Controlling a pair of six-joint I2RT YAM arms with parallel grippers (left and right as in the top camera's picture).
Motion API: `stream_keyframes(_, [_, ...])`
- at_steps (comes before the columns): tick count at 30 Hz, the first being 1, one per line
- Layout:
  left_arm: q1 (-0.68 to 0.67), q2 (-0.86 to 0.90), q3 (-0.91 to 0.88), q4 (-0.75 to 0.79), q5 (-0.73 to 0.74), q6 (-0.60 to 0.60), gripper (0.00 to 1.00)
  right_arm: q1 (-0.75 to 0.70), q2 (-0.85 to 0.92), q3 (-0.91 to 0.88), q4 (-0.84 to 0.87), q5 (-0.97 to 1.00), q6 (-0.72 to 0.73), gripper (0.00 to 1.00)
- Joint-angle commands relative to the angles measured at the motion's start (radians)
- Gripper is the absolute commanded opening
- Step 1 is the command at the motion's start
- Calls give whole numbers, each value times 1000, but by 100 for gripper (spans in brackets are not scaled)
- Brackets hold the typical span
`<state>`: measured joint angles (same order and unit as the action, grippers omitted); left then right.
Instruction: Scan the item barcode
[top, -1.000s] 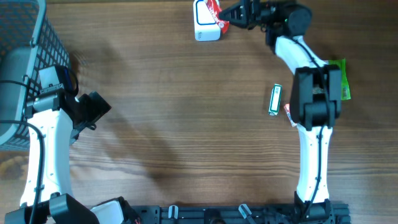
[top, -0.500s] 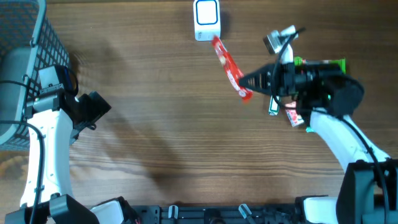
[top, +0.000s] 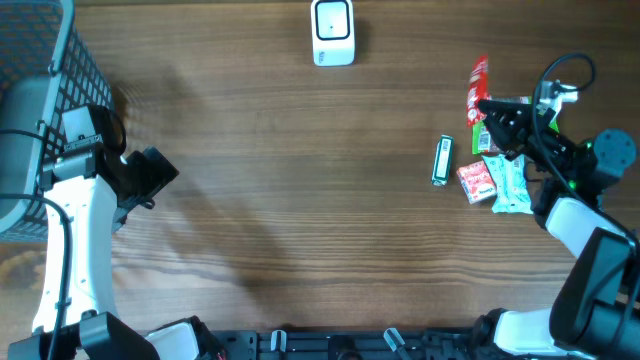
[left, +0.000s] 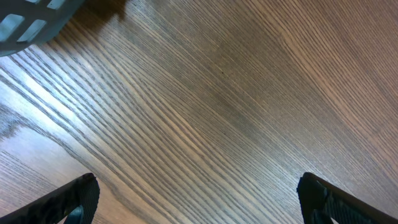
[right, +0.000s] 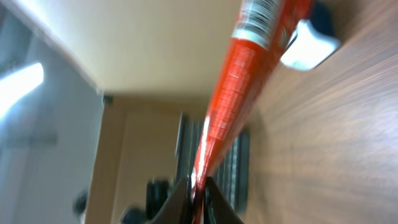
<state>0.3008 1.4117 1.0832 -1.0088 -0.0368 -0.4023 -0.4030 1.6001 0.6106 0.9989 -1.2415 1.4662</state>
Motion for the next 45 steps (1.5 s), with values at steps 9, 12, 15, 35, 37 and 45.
stream_keyframes(9, [5,-7,-3,0,-6,-10,100,3,-53,35,-990,602,-1081,5])
stream_keyframes(12, [5,-7,-3,0,-6,-10,100,14,-98,121,-1196,736,-1192,5])
stream_keyframes(15, [5,-7,-3,0,-6,-10,100,94,-114,186,-1392,989,-1322,5])
stream_keyframes(35, [5,-7,-3,0,-6,-10,100,239,-114,186,-1410,1088,-1336,100])
stream_keyframes(37, [5,-7,-3,0,-6,-10,100,239,-114,186,-1410,1088,-1335,100])
stream_keyframes(45, [5,-7,-3,0,-6,-10,100,239,-66,181,-1394,1088,-1335,100])
